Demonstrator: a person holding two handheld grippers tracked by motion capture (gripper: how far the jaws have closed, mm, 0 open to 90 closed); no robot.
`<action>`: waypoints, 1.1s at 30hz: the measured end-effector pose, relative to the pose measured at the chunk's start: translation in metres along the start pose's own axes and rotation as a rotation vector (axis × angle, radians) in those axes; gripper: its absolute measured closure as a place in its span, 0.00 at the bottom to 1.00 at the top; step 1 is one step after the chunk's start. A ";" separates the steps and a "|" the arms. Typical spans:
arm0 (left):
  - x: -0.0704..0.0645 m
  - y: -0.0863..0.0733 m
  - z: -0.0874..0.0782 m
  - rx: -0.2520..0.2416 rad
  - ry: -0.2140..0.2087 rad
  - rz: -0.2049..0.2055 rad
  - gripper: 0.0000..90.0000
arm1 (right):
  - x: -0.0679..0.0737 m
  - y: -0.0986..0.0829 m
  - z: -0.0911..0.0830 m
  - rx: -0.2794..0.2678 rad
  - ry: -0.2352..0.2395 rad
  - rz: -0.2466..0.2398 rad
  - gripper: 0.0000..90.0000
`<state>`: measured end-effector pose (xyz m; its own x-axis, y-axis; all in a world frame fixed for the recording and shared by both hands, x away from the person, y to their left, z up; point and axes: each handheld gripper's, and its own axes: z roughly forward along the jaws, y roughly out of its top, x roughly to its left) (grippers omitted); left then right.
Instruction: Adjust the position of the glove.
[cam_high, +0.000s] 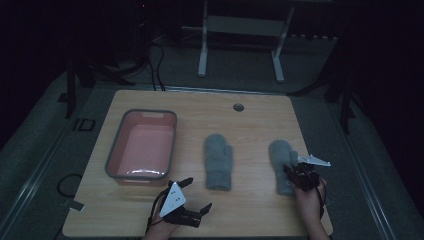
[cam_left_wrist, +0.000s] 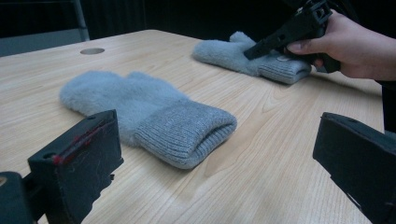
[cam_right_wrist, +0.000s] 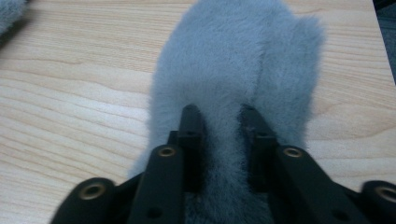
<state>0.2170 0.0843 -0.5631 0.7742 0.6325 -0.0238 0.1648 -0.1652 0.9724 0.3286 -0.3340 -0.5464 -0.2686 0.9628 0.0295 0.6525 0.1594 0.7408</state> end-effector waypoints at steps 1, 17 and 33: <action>0.000 0.000 0.000 -0.001 0.000 0.000 0.02 | -0.001 0.000 0.000 0.002 0.002 0.000 0.75; 0.000 -0.001 0.001 0.008 -0.004 -0.001 0.02 | -0.004 0.022 -0.023 -0.059 0.053 -0.121 0.50; 0.000 -0.001 0.002 0.010 -0.004 -0.003 0.02 | -0.006 -0.002 0.008 -0.018 0.040 -0.144 0.57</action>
<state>0.2178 0.0835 -0.5647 0.7763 0.6297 -0.0279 0.1734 -0.1709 0.9699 0.3345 -0.3388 -0.5531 -0.3865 0.9209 -0.0513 0.5926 0.2905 0.7513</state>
